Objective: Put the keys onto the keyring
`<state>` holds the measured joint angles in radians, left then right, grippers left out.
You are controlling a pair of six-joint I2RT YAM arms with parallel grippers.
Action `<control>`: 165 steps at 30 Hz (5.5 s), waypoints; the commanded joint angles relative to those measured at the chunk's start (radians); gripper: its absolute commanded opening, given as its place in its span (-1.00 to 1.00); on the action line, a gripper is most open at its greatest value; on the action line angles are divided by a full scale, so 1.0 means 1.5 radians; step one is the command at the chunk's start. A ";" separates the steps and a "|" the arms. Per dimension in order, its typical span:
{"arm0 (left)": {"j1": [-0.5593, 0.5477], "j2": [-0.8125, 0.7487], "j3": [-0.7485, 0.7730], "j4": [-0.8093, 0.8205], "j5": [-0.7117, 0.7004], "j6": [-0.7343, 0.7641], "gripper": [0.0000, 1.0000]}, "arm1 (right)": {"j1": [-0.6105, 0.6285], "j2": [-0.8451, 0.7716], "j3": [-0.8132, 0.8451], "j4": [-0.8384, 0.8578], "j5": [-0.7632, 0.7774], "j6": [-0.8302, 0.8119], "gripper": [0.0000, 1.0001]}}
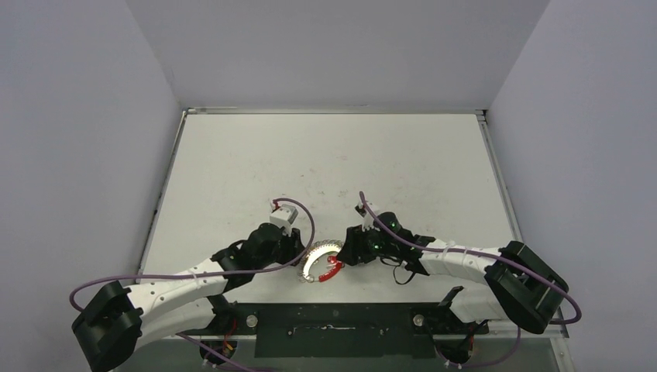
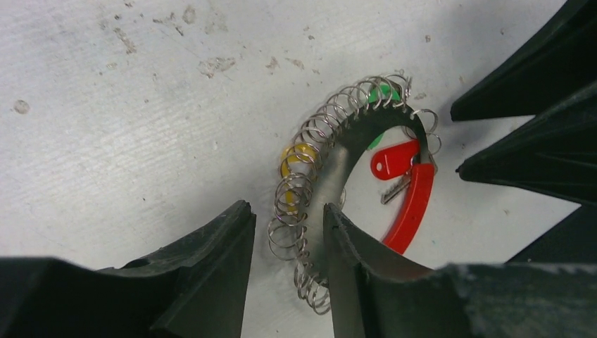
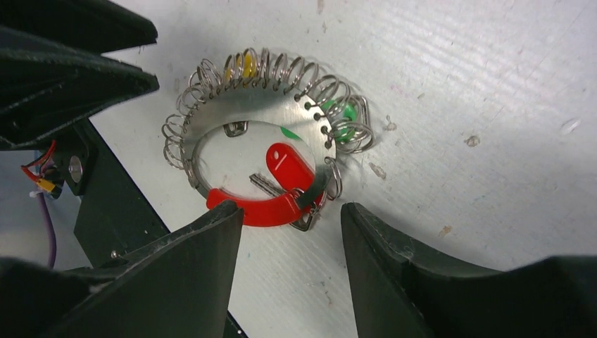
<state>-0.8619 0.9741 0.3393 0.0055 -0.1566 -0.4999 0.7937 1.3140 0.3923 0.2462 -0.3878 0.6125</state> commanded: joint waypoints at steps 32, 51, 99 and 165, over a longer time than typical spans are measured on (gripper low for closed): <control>0.014 0.199 0.119 0.036 -0.012 0.138 -0.87 | 0.148 0.001 -0.020 0.038 0.048 0.120 -0.82; 0.014 -0.009 0.084 -0.070 0.021 0.027 0.06 | 0.062 -0.109 0.018 -0.077 0.084 0.093 0.37; 0.061 -0.008 -0.036 -0.003 0.104 -0.095 -0.25 | 0.173 0.125 0.149 -0.054 0.104 0.021 -0.55; 0.075 -0.152 -0.040 -0.145 0.096 -0.196 -0.10 | 0.235 0.132 0.142 -0.021 0.107 0.116 -0.15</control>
<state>-0.7528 0.7364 0.2436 -0.2428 -0.0322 -0.8005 1.1397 1.4902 0.5541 0.1669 -0.2581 0.7895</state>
